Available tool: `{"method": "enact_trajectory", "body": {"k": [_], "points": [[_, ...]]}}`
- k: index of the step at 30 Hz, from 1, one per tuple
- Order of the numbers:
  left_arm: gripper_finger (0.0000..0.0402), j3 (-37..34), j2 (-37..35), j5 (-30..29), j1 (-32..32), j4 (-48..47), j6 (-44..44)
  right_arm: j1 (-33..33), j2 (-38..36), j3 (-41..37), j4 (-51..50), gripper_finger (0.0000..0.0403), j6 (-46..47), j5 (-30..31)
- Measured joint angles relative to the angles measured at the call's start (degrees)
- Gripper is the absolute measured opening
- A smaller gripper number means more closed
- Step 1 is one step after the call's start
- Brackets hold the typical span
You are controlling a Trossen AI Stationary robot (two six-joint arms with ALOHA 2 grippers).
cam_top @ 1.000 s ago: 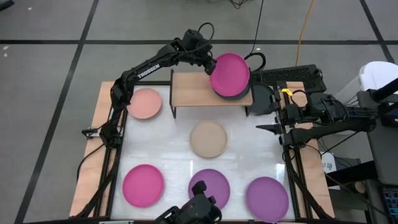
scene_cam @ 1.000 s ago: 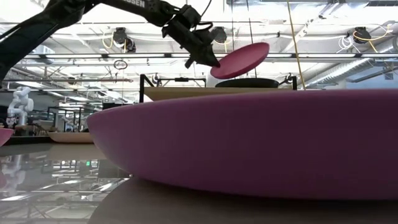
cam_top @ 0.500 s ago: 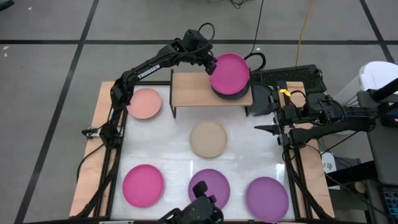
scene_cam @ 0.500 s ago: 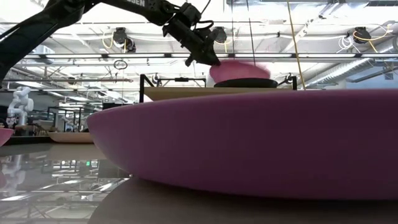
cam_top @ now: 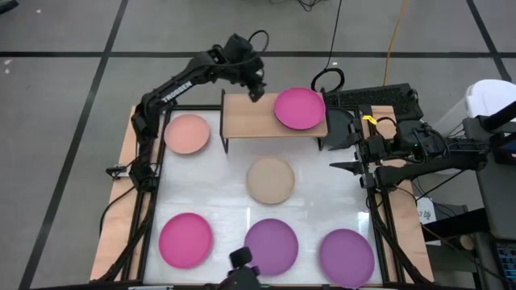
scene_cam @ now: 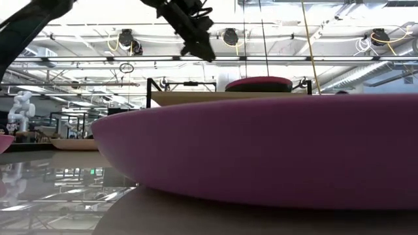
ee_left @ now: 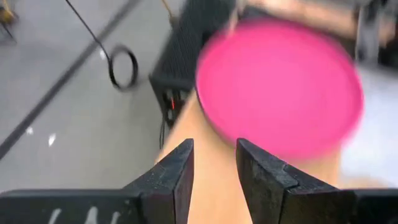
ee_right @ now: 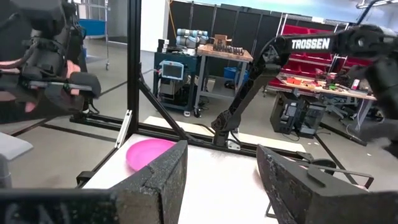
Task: Place and stack plates onto a shelf
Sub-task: Adjust the shelf on the table
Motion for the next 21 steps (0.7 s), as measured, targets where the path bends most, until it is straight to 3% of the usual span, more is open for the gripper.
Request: {"method": "enact_trajectory", "body": {"k": [3, 8, 13, 21], "points": [[0.0124, -0.1, -0.7, -1.2, -0.6, -9.7, 3.2, 0.0, 0.0, 0.0, 0.0, 0.0173, 0.0, 0.0], [0.0124, -1.1, -0.8, -12.1, -1.4, -23.6, 6.6, 0.0, 0.0, 0.0, 0.3, 0.0173, 0.1, 0.0], [0.0124, -6.7, -1.5, -14.3, -1.6, -27.3, 8.0, 0.0, 0.0, 0.0, 0.3, 0.0173, 0.4, 0.0], [0.0124, -17.9, -2.0, -17.1, -1.8, -23.7, 13.4, 0.0, 0.1, 0.0, 0.3, 0.0173, 0.4, 0.0]]}}
